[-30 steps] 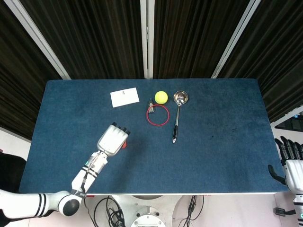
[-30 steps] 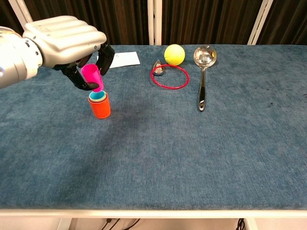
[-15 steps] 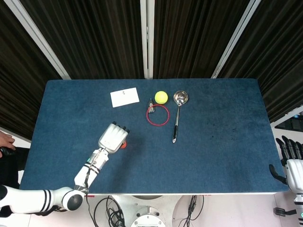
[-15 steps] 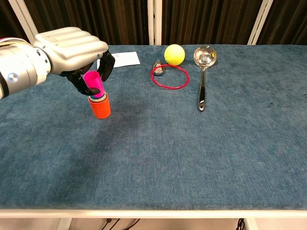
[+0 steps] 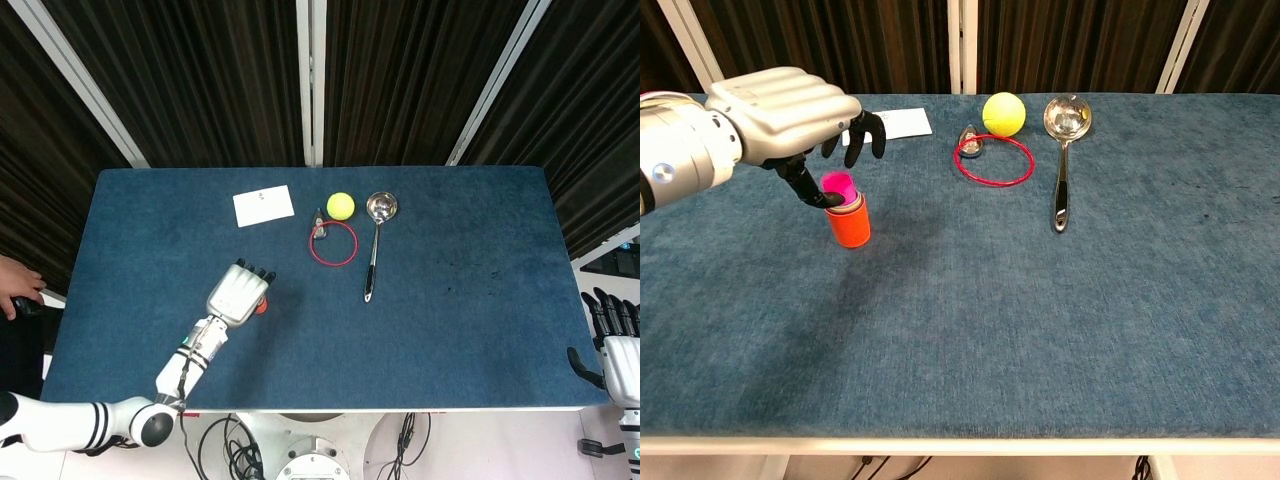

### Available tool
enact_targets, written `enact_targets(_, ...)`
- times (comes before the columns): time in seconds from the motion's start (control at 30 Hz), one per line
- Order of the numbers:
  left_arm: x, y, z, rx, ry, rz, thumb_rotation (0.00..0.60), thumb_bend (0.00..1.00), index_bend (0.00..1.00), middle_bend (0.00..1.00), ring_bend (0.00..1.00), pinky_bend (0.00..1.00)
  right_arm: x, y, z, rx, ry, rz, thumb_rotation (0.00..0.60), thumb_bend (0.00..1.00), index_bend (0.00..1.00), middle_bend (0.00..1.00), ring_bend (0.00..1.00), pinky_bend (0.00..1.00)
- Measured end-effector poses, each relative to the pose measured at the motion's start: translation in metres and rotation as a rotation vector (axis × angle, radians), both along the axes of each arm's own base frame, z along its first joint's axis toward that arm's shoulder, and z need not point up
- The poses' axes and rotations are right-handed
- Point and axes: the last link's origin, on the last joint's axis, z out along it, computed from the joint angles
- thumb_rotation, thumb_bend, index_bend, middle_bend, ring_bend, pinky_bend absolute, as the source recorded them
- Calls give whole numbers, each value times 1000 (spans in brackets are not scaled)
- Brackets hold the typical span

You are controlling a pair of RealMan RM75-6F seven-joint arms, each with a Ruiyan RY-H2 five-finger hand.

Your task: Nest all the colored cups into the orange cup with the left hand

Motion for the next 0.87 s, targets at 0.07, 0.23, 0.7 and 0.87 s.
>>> enact_targets(0.07, 0, -1, 1, -1, -7, 3, 600, 198, 251, 299, 329, 302, 1, 0, 0, -1, 0, 1, 600, 304, 0, 0, 0, 0)
enact_targets(0.23, 3, -5, 11, 14, -52, 8, 600, 155, 242, 281, 274, 248, 2, 0, 0, -4, 1, 6, 600, 304, 0, 0, 0, 0)
enact_targets(0.7, -88, -44, 89, 292, -313, 103, 600, 108, 129, 139, 63, 110, 2, 1, -5, -15, 69, 36, 600, 284, 0, 0, 0, 0)
enact_targets(0.87, -152, -70, 105, 324, -368, 154, 600, 62, 87, 124, 56, 89, 5, -1, -10, 2, 83, 49, 600, 275, 0, 0, 0, 0)
